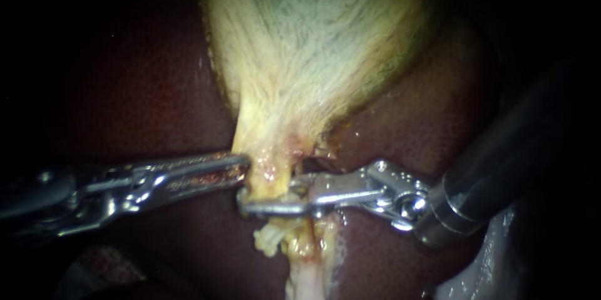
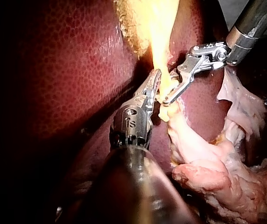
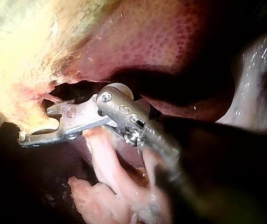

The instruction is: Going back third clip left tube

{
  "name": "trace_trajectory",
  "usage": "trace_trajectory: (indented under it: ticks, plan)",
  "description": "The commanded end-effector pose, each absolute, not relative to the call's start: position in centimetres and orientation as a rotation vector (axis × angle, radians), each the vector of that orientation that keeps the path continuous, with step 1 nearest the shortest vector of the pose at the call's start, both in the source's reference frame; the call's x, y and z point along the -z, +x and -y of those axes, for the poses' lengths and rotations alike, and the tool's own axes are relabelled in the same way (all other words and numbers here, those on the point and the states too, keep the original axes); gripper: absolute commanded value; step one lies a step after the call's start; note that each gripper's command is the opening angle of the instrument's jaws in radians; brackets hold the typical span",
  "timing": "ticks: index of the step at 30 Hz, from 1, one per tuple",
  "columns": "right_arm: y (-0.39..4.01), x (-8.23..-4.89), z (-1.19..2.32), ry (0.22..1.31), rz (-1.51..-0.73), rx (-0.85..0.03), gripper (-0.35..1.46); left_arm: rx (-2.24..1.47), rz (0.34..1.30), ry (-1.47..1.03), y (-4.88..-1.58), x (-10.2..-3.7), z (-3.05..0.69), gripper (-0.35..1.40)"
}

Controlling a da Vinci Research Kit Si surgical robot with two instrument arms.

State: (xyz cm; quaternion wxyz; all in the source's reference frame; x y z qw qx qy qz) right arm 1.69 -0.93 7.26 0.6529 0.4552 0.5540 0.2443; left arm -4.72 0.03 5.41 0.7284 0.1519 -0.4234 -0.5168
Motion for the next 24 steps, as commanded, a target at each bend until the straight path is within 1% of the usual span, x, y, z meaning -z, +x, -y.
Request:
trace_trajectory:
  ticks: [1,2,5,11,16,18,22,24]
  plan:
    - [1.70,-7.27,0.94,1.032,-1.254,-0.572,0.37,1.139,0.934,0.335,-4.72,-5.41,-0.03,-0.35]
    - [1.70,-7.26,0.95,1.035,-1.250,-0.586,0.42,1.139,0.934,0.335,-4.72,-5.41,-0.03,-0.35]
    - [1.71,-7.24,0.98,1.041,-1.244,-0.606,0.49,1.139,0.934,0.335,-4.72,-5.40,-0.03,-0.35]
    - [1.70,-7.23,0.99,1.043,-1.241,-0.620,0.52,1.138,0.934,0.336,-4.71,-5.39,-0.03,-0.35]
    - [1.59,-7.28,0.95,1.039,-1.242,-0.624,0.53,1.138,0.937,0.337,-4.69,-5.38,-0.03,-0.35]
    - [1.53,-7.31,0.92,1.027,-1.244,-0.636,0.54,1.138,0.937,0.337,-4.68,-5.38,-0.03,-0.35]
    - [1.35,-7.36,0.87,0.968,-1.252,-0.697,0.57,1.138,0.940,0.337,-4.68,-5.37,-0.02,-0.35]
    - [1.27,-7.37,0.86,0.941,-1.257,-0.711,0.58,1.138,0.940,0.337,-4.67,-5.36,-0.02,-0.35]
